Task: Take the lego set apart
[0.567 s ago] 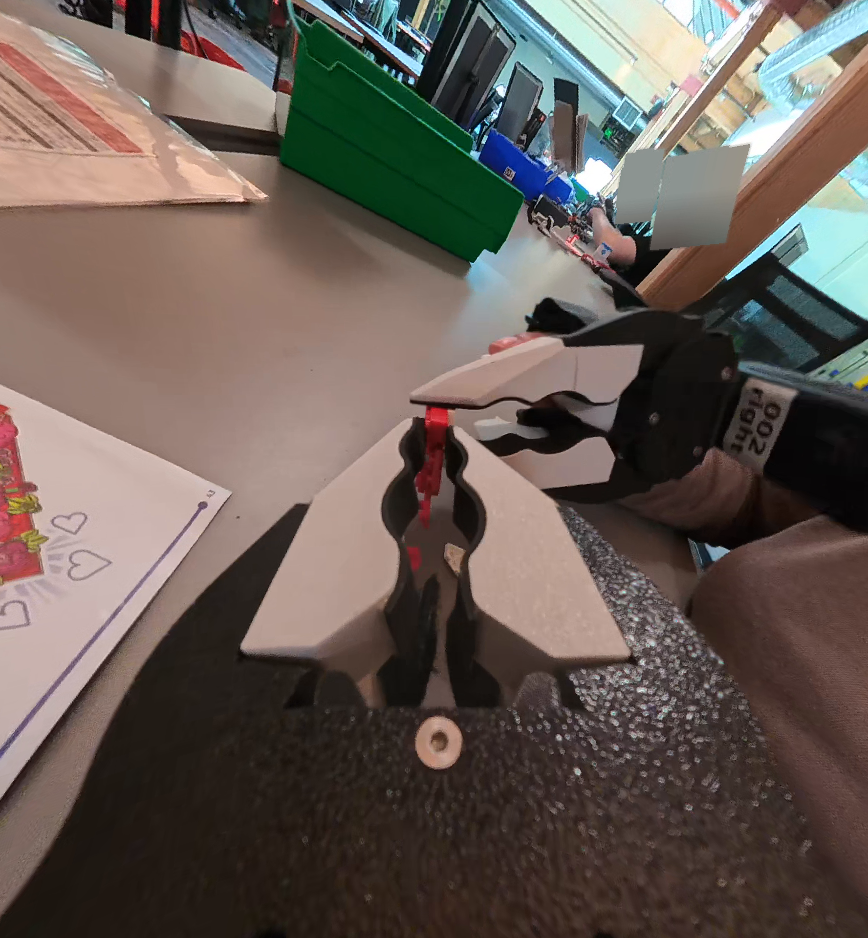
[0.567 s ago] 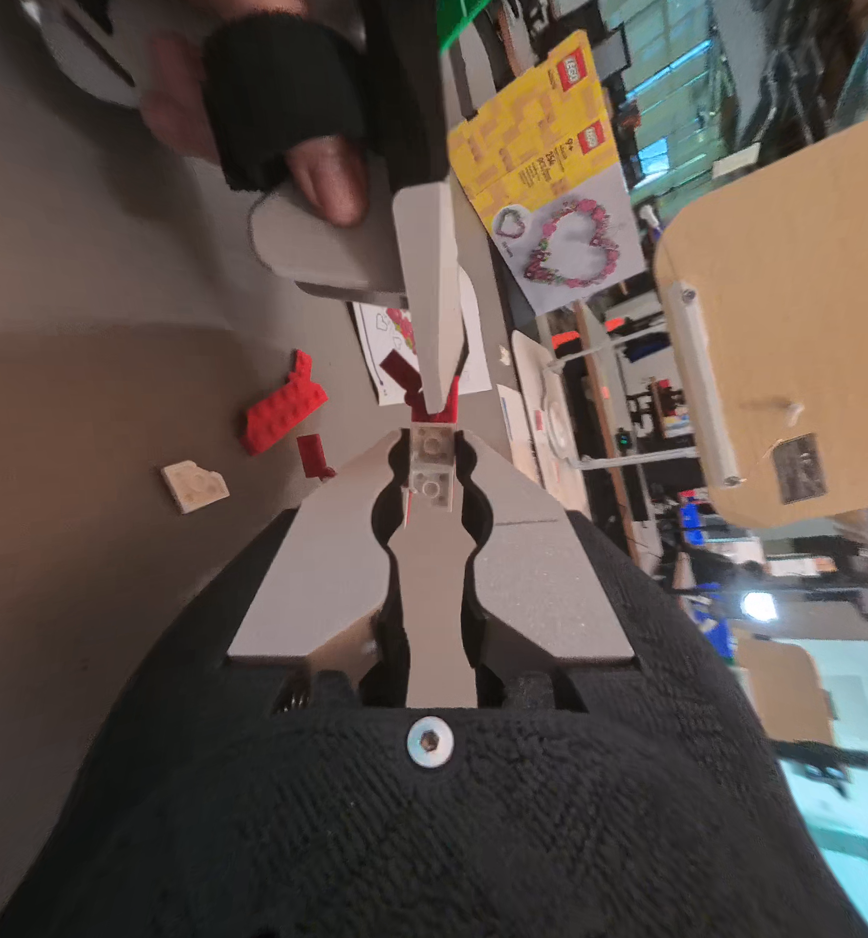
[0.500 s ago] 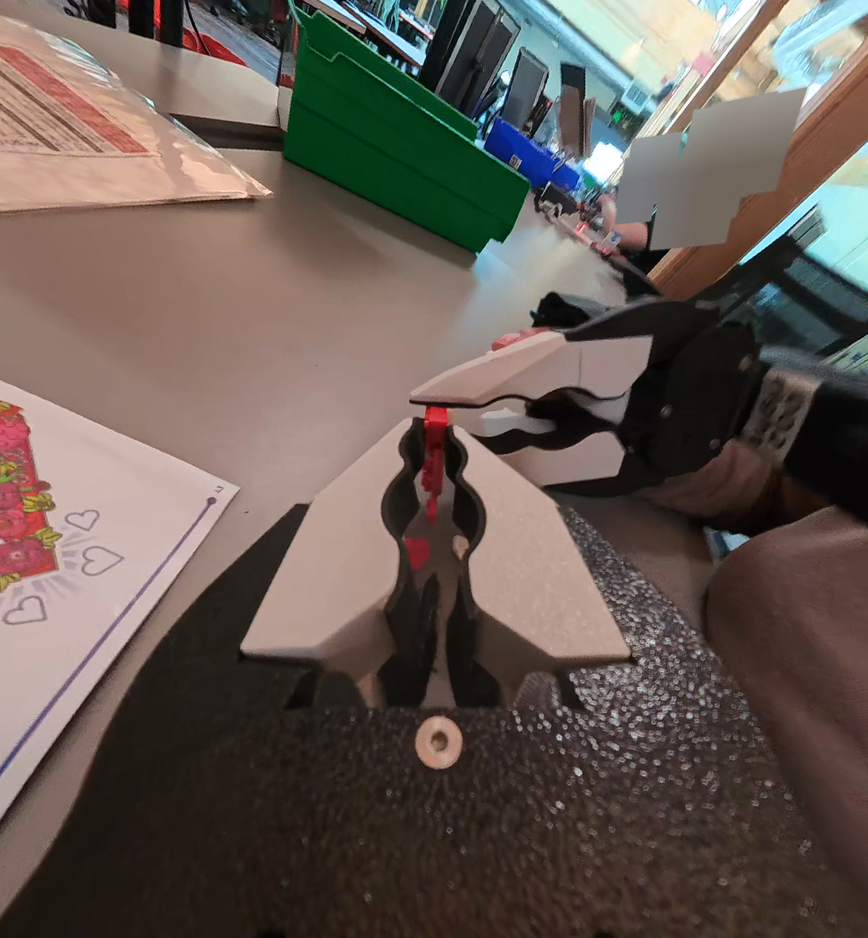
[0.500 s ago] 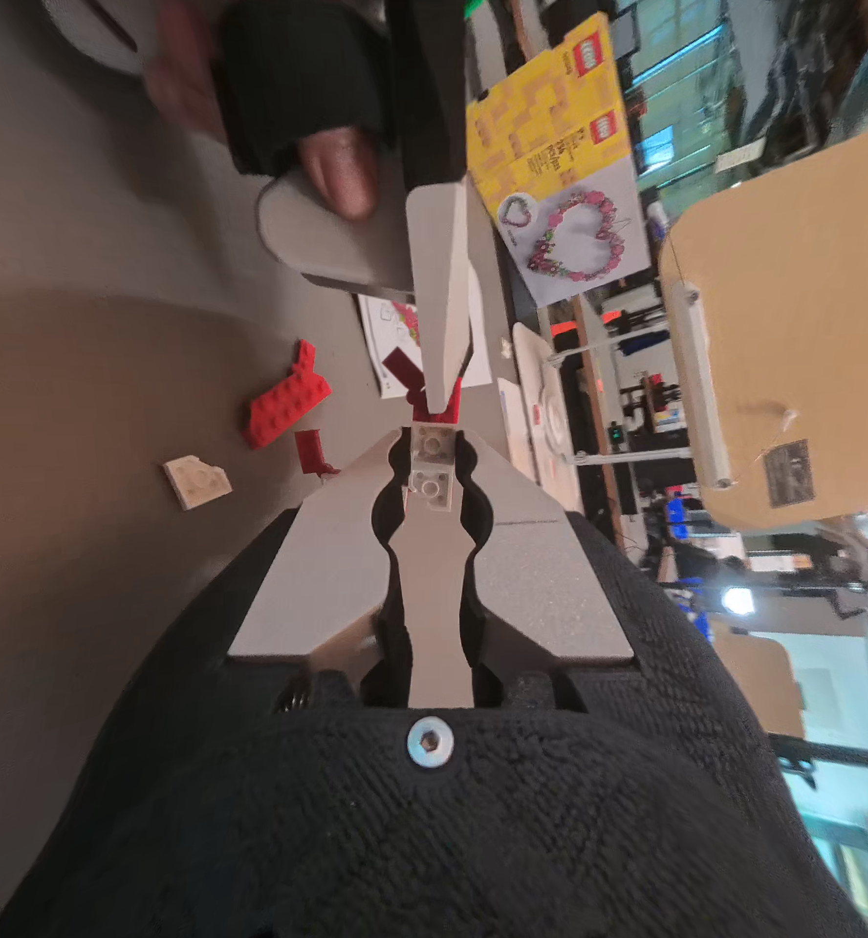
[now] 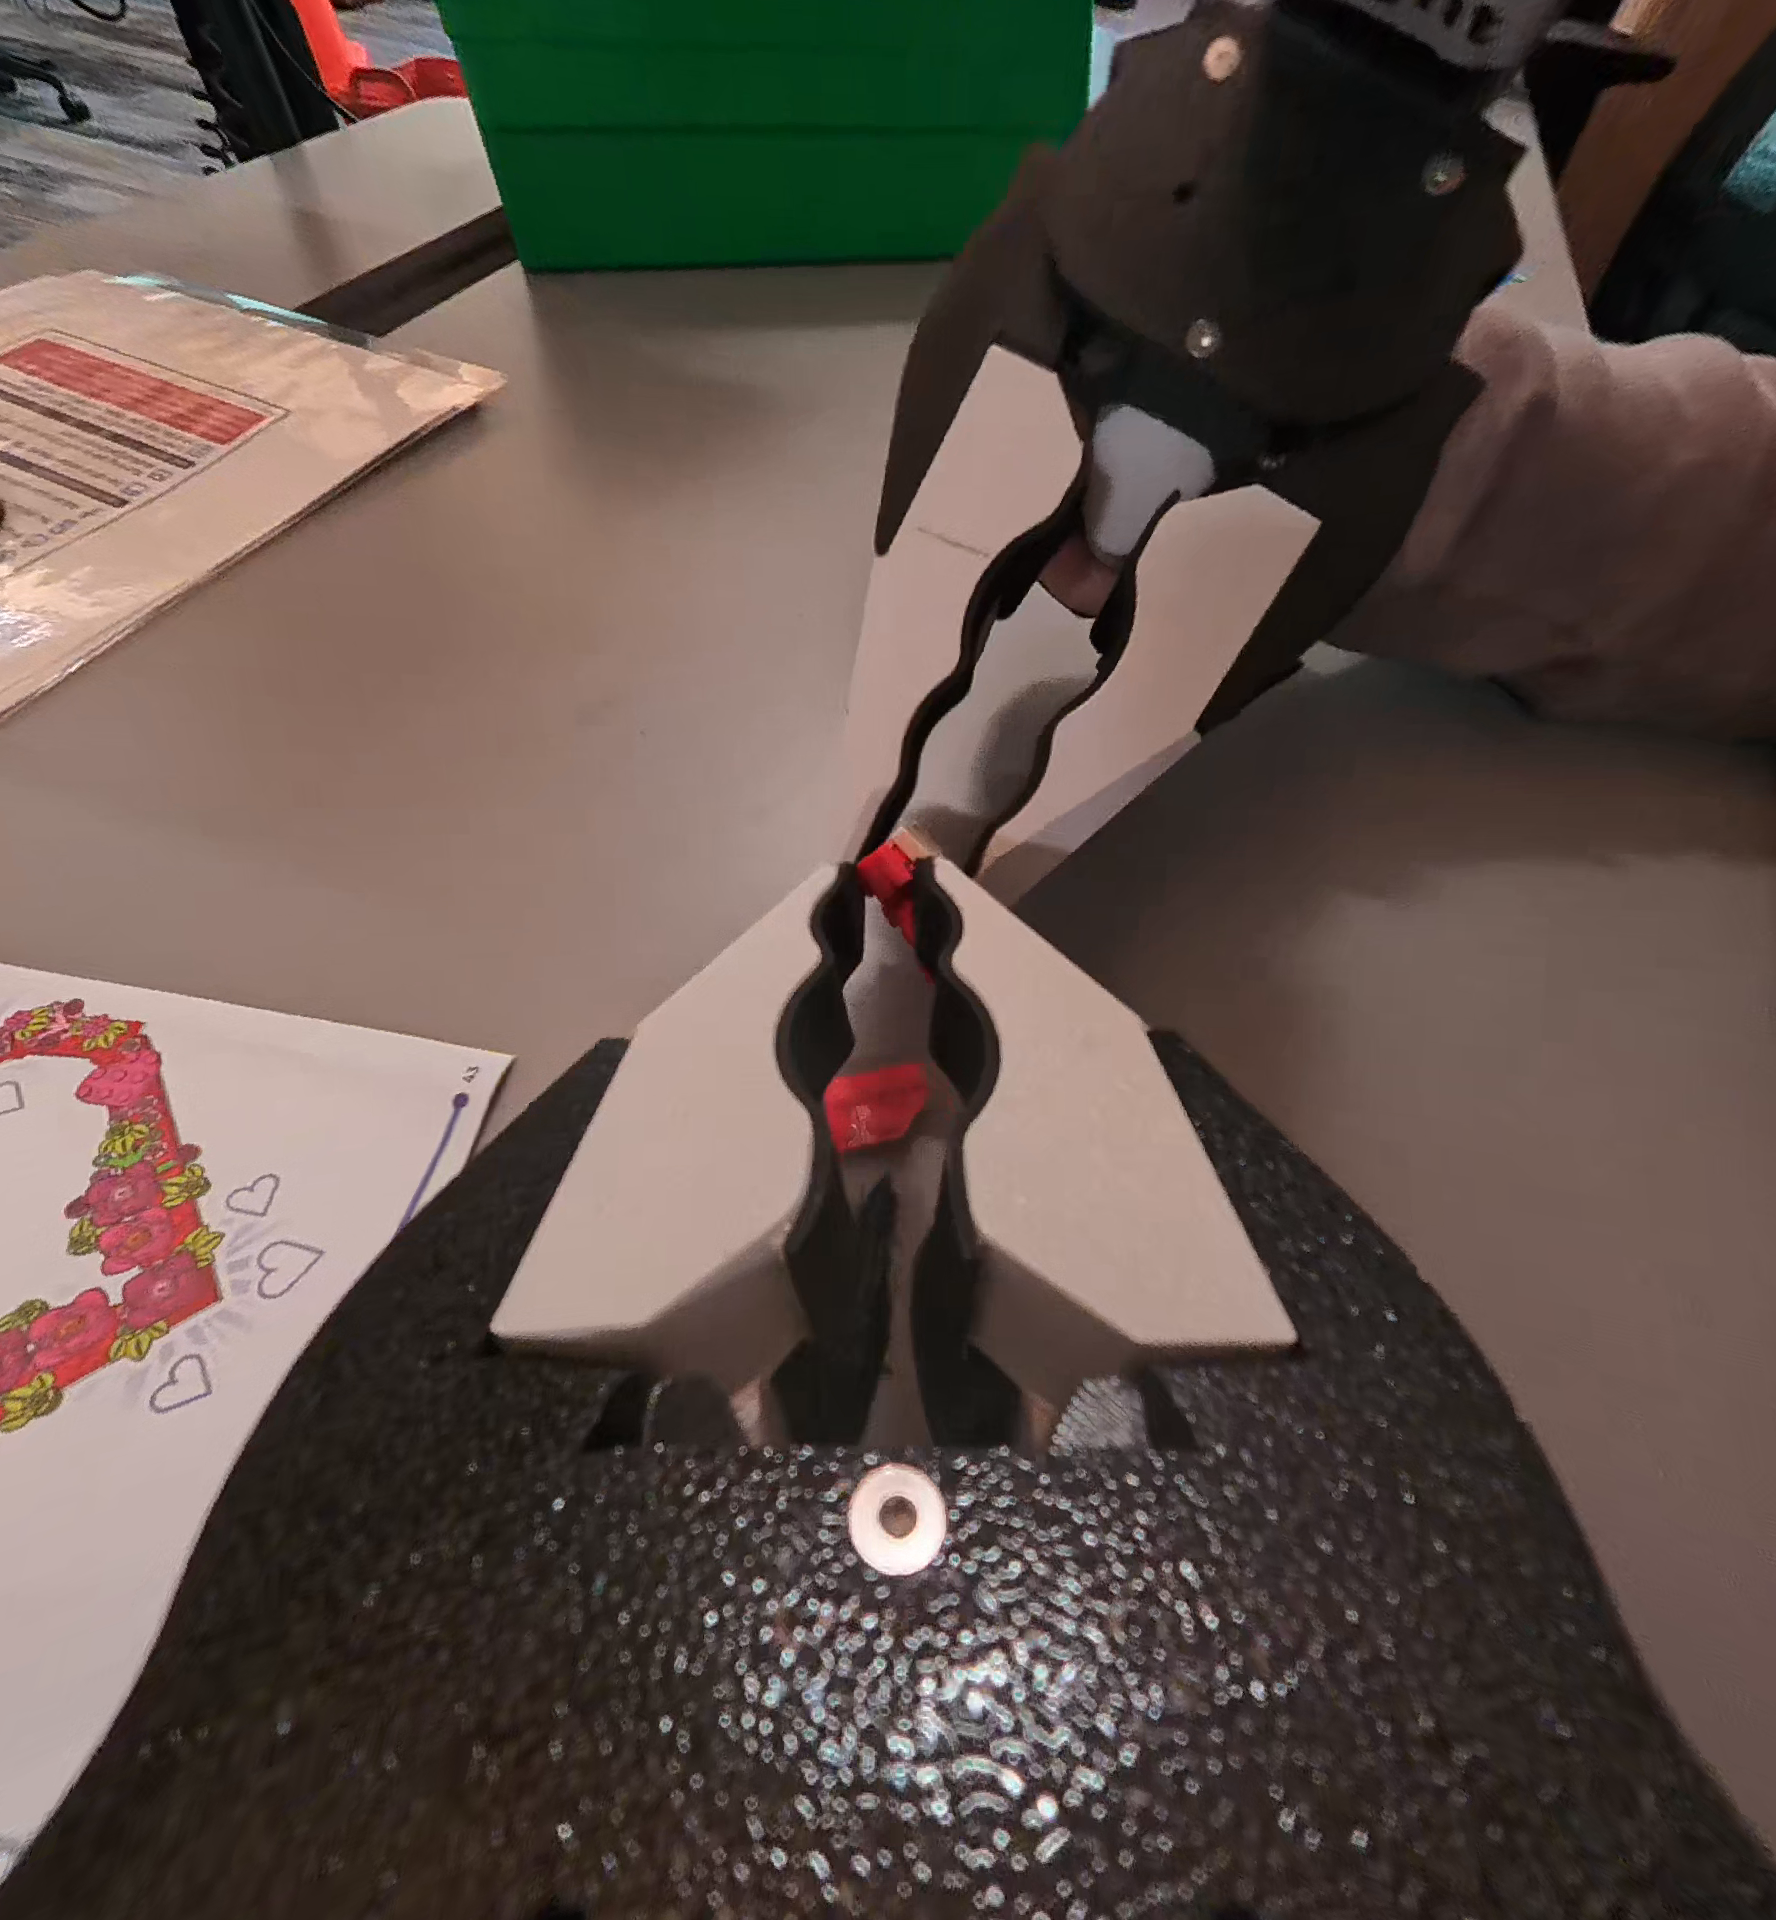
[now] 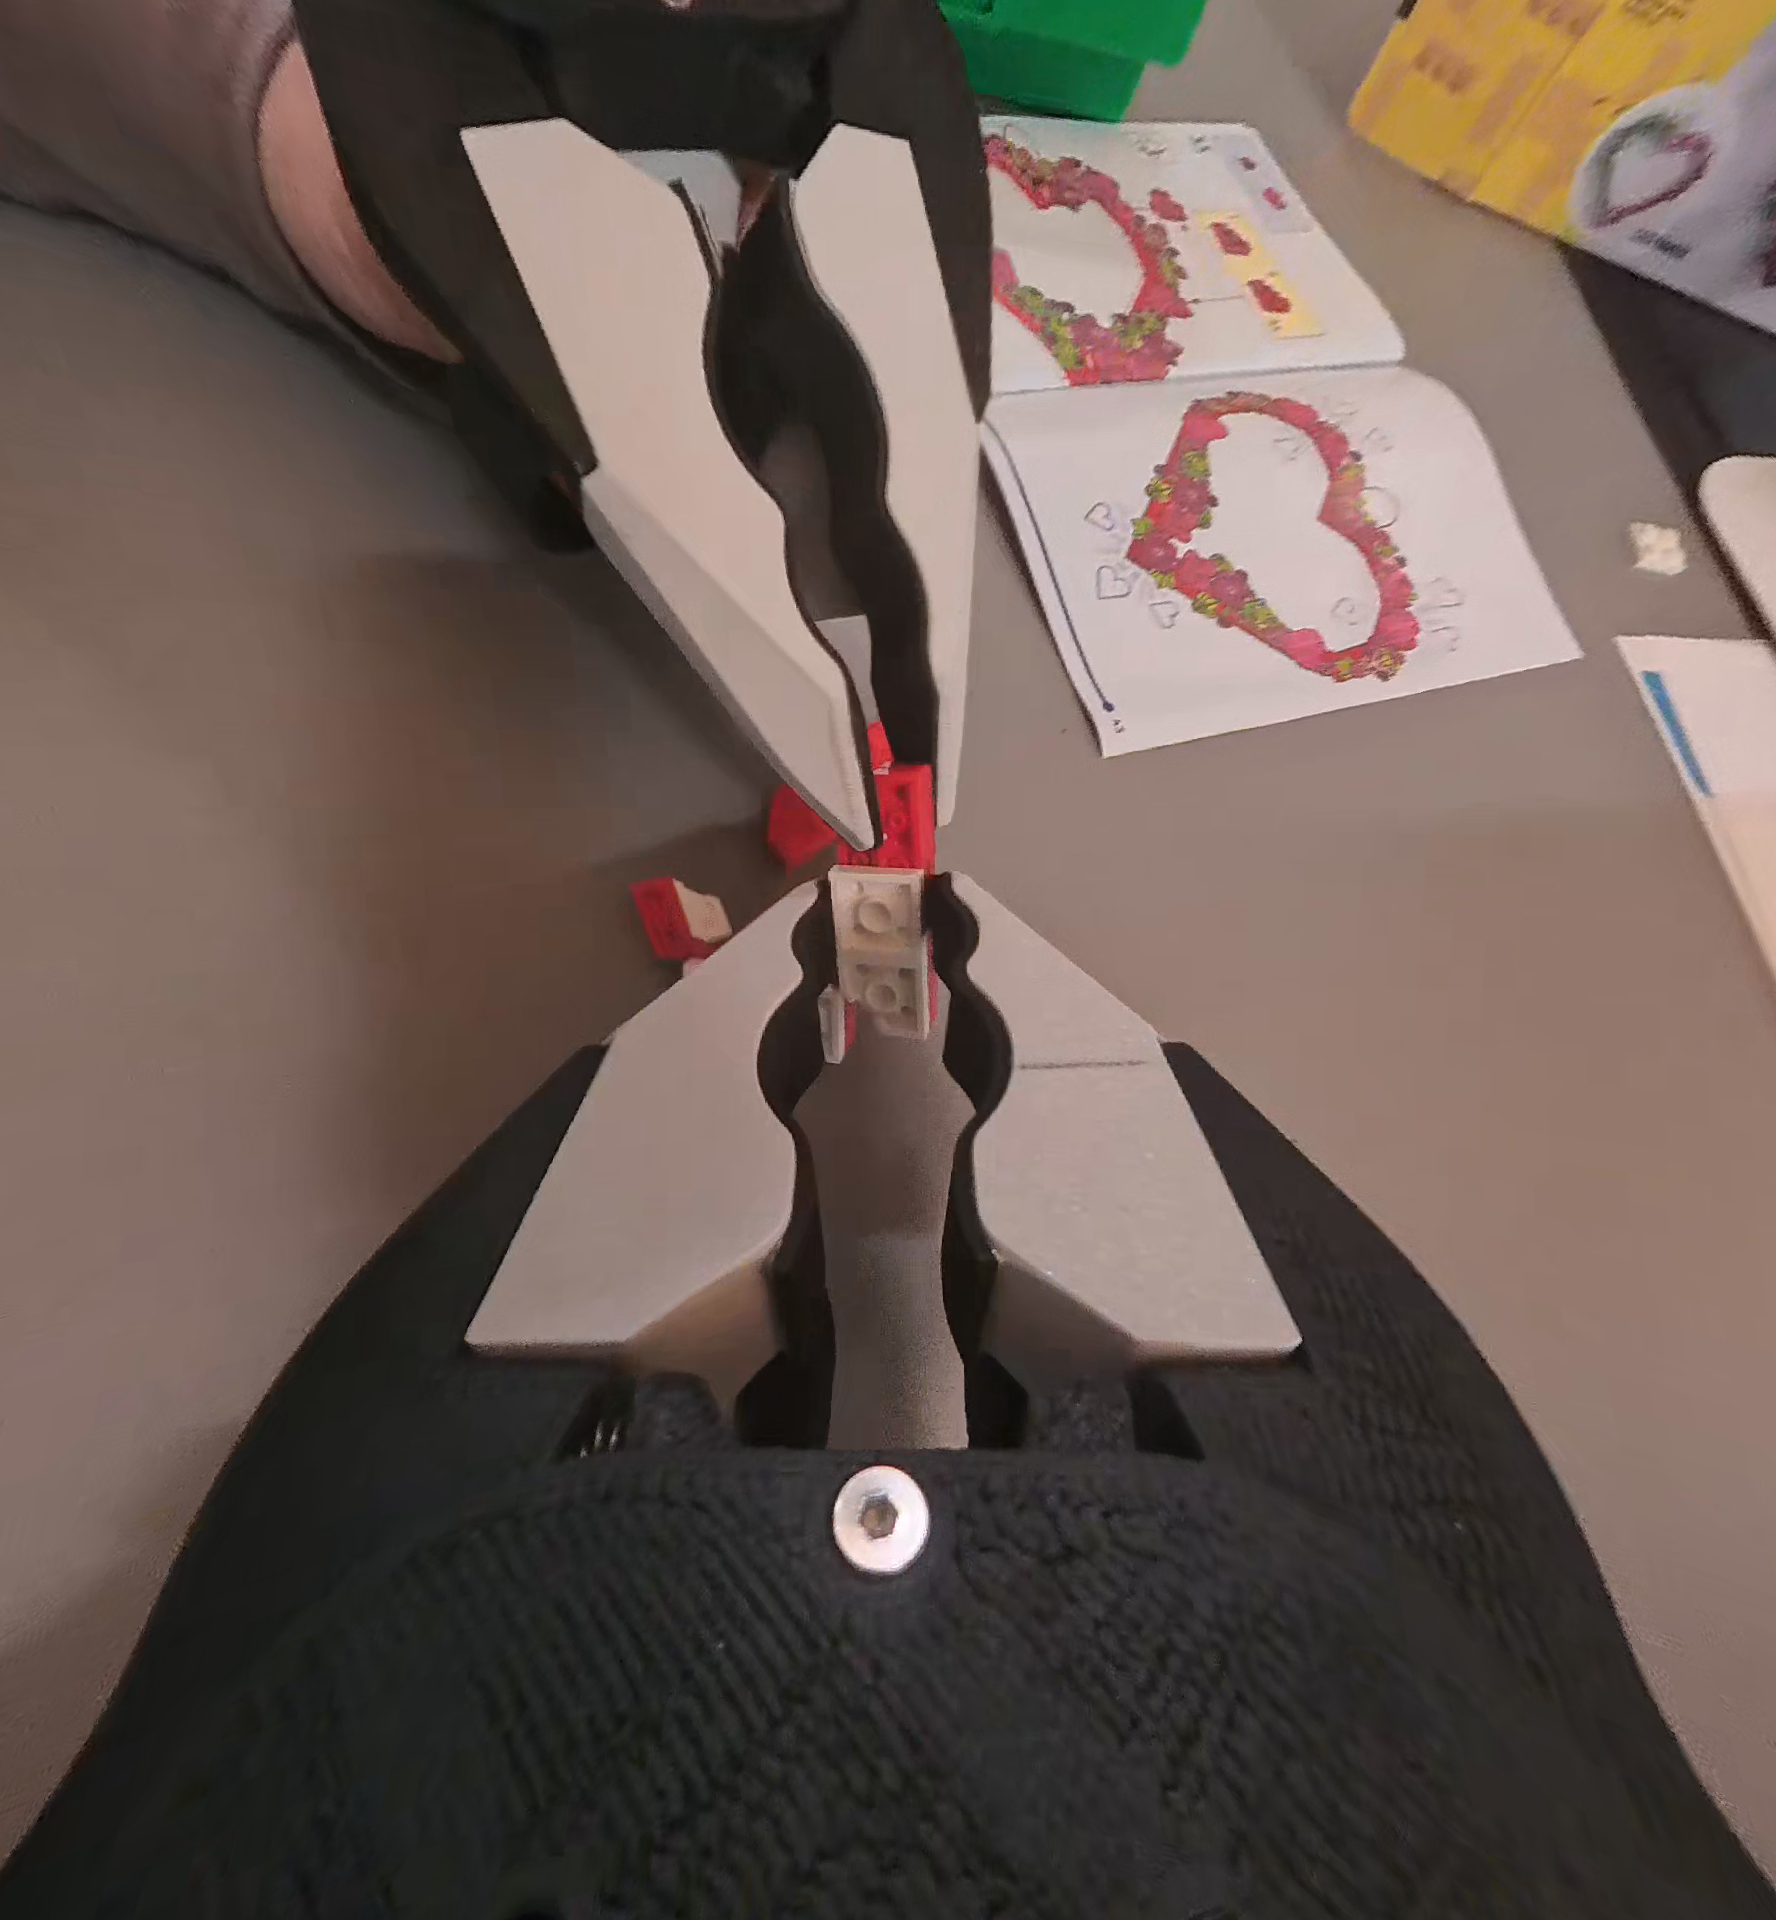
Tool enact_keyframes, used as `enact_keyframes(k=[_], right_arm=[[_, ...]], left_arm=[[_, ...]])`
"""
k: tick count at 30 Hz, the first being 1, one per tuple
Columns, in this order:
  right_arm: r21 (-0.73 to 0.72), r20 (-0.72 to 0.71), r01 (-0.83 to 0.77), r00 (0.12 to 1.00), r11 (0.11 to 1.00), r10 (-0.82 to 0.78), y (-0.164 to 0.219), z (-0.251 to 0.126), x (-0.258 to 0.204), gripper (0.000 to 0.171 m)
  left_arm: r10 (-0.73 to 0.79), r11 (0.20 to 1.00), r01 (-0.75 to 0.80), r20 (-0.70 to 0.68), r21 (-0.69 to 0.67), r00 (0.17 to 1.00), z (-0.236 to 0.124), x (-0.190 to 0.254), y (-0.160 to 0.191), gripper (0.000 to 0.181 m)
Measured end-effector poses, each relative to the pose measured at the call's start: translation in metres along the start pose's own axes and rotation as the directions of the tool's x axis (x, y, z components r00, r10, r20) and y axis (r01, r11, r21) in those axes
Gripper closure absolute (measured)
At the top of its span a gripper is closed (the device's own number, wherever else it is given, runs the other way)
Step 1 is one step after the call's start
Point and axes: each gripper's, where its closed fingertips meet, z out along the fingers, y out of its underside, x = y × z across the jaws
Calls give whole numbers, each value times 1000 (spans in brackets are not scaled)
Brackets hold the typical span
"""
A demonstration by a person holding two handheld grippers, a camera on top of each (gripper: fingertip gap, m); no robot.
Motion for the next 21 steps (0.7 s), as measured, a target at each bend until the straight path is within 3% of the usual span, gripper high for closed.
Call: enact_keyframes(k=[1, 7, 15, 18, 21], right_arm=[[2, 14, -2, 1000, 1000, 2, 1, 0, -1, 154], [7, 113, -34, 993, 999, 33, 7, -2, -10, 153], [134, 228, -178, 963, 975, 144, -1, -17, -11, 153], [114, 89, -71, 994, 991, 61, -1, -12, -3, 153], [23, -211, 150, 967, 988, -142, -6, -10, 15, 150]], left_arm=[[-2, 1000, 2, -2, -2, 1000, 1, 1, 0, 174], [14, 999, -15, -35, -36, 999, 5, 8, 5, 174], [11, 1000, -12, -59, -3, 998, 4, 14, -2, 174], [-45, 999, 45, -27, -3, 999, 3, 7, -1, 175], [-177, 984, 177, -2, 32, 984, -2, -9, -2, 175]])
